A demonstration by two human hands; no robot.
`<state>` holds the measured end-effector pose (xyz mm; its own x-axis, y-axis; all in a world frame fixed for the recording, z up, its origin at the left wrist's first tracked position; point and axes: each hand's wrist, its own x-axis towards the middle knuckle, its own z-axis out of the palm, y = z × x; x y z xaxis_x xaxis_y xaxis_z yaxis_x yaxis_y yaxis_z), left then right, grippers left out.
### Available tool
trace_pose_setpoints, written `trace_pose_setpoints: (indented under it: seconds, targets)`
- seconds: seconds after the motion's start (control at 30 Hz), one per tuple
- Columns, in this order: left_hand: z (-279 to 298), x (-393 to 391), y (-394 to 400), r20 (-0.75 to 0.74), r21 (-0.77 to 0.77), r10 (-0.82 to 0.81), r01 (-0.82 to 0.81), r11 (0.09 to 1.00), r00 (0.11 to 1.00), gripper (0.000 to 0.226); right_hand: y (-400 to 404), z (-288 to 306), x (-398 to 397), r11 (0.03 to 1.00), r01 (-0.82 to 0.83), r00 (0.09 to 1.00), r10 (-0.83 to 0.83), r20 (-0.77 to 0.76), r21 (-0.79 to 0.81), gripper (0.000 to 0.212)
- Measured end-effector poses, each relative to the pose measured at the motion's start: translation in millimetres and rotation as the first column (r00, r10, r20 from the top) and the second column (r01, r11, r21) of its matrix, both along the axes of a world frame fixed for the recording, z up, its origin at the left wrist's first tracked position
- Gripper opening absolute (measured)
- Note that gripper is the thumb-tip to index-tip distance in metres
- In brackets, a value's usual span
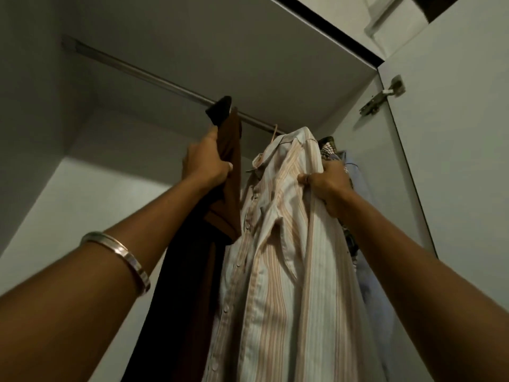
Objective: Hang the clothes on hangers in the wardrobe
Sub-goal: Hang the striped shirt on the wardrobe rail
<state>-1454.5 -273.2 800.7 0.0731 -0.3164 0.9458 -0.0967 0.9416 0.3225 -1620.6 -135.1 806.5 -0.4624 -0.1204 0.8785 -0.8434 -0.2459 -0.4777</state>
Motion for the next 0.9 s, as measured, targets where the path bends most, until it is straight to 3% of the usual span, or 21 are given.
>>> trace_pose_setpoints:
  seconds: [0.17, 0.3, 0.47, 0.6, 0.63, 0.73, 0.9]
  targets:
    - [-14, -9, 7, 0.054, -0.013, 0.07, -0.07, 0.997, 0.996, 0.093, 4, -27, 9, 0.977, 0.023, 0.998, -0.034, 0.047, 0.214, 0.059]
    - [-50, -11, 41, 0.006, -0.046, 0.221, -0.221, 0.974, 0.975, 0.08, 23, -78, 11, 0.944, 0.04, 0.991, -0.079, 0.107, 0.329, 0.068]
    - [-104, -22, 92, -0.072, -0.061, 0.3, -0.305, 0.951, 0.951, 0.05, 64, -151, 14, 0.922, -0.065, 0.992, 0.017, 0.126, 0.383, 0.044]
    - [-157, -37, 133, -0.037, -0.14, 0.288, -0.29, 0.947, 0.957, 0.035, 105, -206, 16, 0.943, -0.109, 0.963, 0.023, 0.267, 0.314, 0.025]
    - [-161, -41, 135, -0.03, -0.197, 0.273, -0.274, 0.941, 0.962, 0.034, 107, -212, 16, 0.955, -0.126, 0.958, 0.047, 0.284, 0.268, 0.023]
    - [-209, -47, 176, 0.088, -0.234, 0.042, -0.02, 0.972, 0.995, 0.028, 154, -252, 30, 0.967, -0.143, 0.936, 0.064, 0.345, 0.209, 0.021]
    - [-289, -47, 263, 0.316, -0.061, -0.333, 0.369, 0.927, 0.888, 0.019, 257, -319, 80, 0.975, -0.15, 0.891, 0.063, 0.45, 0.161, 0.021]
